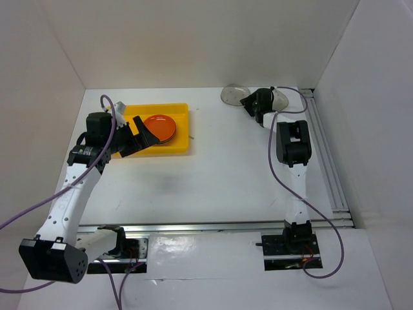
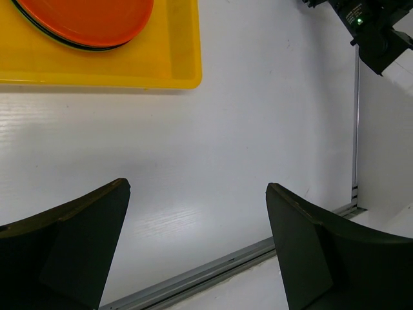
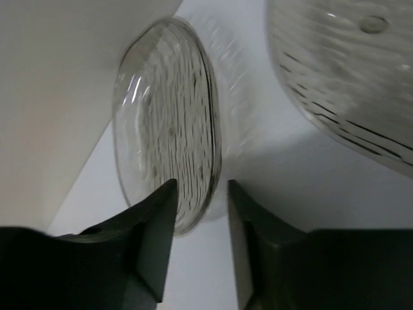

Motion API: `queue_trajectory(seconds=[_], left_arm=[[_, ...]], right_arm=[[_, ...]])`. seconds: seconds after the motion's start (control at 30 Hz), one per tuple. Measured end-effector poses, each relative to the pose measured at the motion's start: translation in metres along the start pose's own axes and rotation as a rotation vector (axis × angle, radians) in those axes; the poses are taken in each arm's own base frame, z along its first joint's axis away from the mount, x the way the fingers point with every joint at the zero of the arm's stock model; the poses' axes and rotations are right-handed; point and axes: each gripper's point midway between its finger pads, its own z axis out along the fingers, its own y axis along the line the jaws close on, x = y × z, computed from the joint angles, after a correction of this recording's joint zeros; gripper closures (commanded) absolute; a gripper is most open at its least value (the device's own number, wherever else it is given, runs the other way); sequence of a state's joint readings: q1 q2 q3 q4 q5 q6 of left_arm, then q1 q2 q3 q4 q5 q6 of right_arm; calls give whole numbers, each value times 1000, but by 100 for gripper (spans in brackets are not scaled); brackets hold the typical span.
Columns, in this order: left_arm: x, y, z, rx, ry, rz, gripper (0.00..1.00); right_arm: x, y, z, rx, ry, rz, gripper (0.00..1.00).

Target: Place the plates into the plastic bin on the countertop

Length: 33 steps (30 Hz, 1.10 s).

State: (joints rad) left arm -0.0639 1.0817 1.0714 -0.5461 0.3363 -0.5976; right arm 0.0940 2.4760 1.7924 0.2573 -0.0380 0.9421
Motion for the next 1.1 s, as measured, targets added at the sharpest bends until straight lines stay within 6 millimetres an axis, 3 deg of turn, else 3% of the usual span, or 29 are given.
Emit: queue_trajectory(seconds=[0.13, 0.17, 0.2, 0.23, 0.3, 0.47, 0.53, 0.63, 0.77, 0.83, 1.0, 1.1], left_arm=[[1, -2, -1, 11, 4, 0, 0], [1, -2, -1, 12, 2, 2, 0], [0, -3, -2, 15, 1, 2, 0], [0, -4, -3, 17, -2, 4, 0], [0, -5, -5, 22, -6, 7, 0], [0, -7, -7, 27, -11, 9, 0], [0, -8, -7, 36, -6, 15, 0], [2, -14, -6, 78, 10, 32, 0], [8, -23, 3, 145, 58, 39, 0], [14, -24, 8, 162, 88, 37, 0], [27, -23, 19, 174, 152, 25, 0], [33, -21, 25, 165, 178, 19, 0]], right_arm=[[8, -11, 5, 60, 11, 18, 71], [8, -13, 6, 72, 11, 20, 76], [8, -15, 6, 82, 11, 22, 89], [8, -16, 6, 90, 10, 22, 89], [9, -18, 7, 101, 12, 36, 100], [9, -17, 4, 103, 17, 58, 100], [14, -19, -7, 114, 31, 64, 100], [30, -28, -47, 163, 66, 60, 100], [71, -25, -120, 219, 151, -67, 100], [93, -4, -156, 173, 196, -150, 100], [147, 77, -259, -163, 325, -276, 100], [164, 109, -297, -322, 374, -298, 100]])
